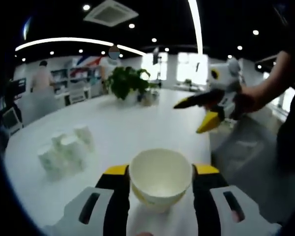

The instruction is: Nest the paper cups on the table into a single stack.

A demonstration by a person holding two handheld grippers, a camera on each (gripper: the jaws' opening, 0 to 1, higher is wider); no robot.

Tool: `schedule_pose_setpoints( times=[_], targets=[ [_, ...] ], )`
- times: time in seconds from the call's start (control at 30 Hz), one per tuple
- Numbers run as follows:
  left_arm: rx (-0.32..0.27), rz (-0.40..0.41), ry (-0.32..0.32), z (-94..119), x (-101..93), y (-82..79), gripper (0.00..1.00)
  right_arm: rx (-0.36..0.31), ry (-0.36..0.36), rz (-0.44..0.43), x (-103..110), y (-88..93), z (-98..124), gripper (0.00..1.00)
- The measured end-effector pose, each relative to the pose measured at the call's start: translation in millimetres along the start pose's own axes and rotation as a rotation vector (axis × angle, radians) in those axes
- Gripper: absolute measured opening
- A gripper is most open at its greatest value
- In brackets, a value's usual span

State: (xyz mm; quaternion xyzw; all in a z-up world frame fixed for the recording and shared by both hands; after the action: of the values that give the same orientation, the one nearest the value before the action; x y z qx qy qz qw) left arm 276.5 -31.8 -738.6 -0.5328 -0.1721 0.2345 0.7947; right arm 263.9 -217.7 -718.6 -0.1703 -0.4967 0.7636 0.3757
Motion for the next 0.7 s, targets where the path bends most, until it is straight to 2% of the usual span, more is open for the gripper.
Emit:
schedule_pose_setpoints(
  times=[0.3, 0.7],
  targets=[
    [0.019, 0.036, -0.012, 0.8, 2.2, 6.1, 0.56, 0.001, 0.0, 0.001, 0.6, 0.2, 0.8, 0.88],
    [-0.035, 0.061, -0.052, 13.1, 11.4, -4.2, 0.58, -0.004, 0.002, -0.004, 2.5, 0.2, -0.3, 0.88]
  ],
)
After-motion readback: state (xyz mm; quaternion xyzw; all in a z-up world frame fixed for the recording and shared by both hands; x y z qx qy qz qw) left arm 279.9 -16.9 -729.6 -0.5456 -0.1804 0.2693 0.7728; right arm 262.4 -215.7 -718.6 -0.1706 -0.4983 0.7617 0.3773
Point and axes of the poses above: the point that each gripper's makers call its tool centre point, and the gripper's own axes: z roughly backward along the fingers, x roughly to its left, y roughly out of its underside, the point moved 4 cm from there along z, roughly backward along the fingers, and after that the axes turned 14 degrees about -y, right-handed, at the moved point
